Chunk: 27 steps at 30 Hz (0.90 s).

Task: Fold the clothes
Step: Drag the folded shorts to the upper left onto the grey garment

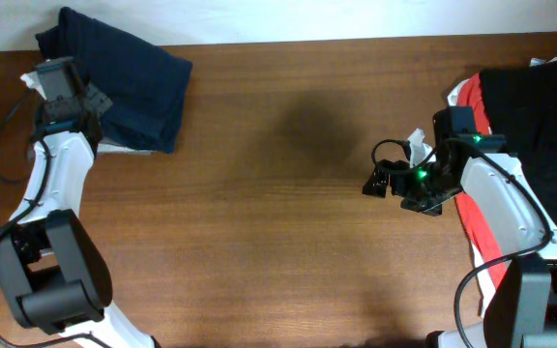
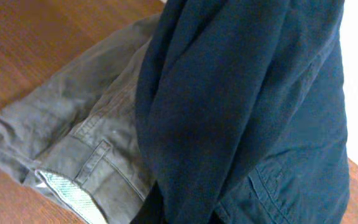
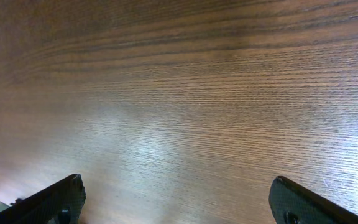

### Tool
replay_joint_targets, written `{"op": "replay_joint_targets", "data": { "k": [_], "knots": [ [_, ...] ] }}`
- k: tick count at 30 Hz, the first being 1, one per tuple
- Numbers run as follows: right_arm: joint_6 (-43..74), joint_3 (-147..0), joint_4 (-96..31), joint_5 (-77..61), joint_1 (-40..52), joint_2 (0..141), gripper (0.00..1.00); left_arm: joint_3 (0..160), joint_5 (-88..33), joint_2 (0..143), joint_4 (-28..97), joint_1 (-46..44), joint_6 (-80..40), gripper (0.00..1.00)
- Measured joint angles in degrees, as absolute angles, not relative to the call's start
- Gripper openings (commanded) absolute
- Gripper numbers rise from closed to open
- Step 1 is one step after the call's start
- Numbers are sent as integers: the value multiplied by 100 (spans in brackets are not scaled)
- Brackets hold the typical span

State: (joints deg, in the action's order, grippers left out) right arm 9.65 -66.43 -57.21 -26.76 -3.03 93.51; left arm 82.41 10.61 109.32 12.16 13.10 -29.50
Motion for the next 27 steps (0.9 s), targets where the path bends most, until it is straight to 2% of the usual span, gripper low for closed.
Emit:
{"op": "replay_joint_targets", "data": {
  "k": [7,12,15,16,17,18,19,21,25,26,27],
  "knots": [
    [965,-6643,-5721,-2676,-303,9351,98,8241,532,11349,915,1809,-3177,0],
    [961,-6643,-5721,-2676,-303,9351,98,8241,696,11419,742,1879,-2049,1],
    [965,-6643,-5723,-2676,-303,9351,98,8241,864,11972,593,1944,-1922,1],
    [963,-6643,-5721,-2676,-303,9351,98,8241,873,12127,521,2021,-1907,27],
    [963,-6643,-5723,-2676,-303,9351,98,8241,854,12173,480,2104,-1900,71],
    [965,-6643,-5723,-2676,-303,9351,98,8241,847,12175,432,2182,-1844,99],
    [963,-6643,-5721,-2676,-303,9351,98,8241,871,12173,368,2344,-1844,100],
    [961,-6643,-5721,-2676,-303,9351,98,8259,873,12173,355,2689,-1752,99],
    [963,-6643,-5714,-2676,-303,9351,98,8425,106,11585,445,2718,-1529,97],
    [961,-6643,-5719,-2676,-303,9351,98,8477,-89,11253,644,2714,-1509,30],
    [963,-6643,-5723,-2676,-303,9351,98,8530,-377,10877,943,2714,-1498,1]
  ]
}}
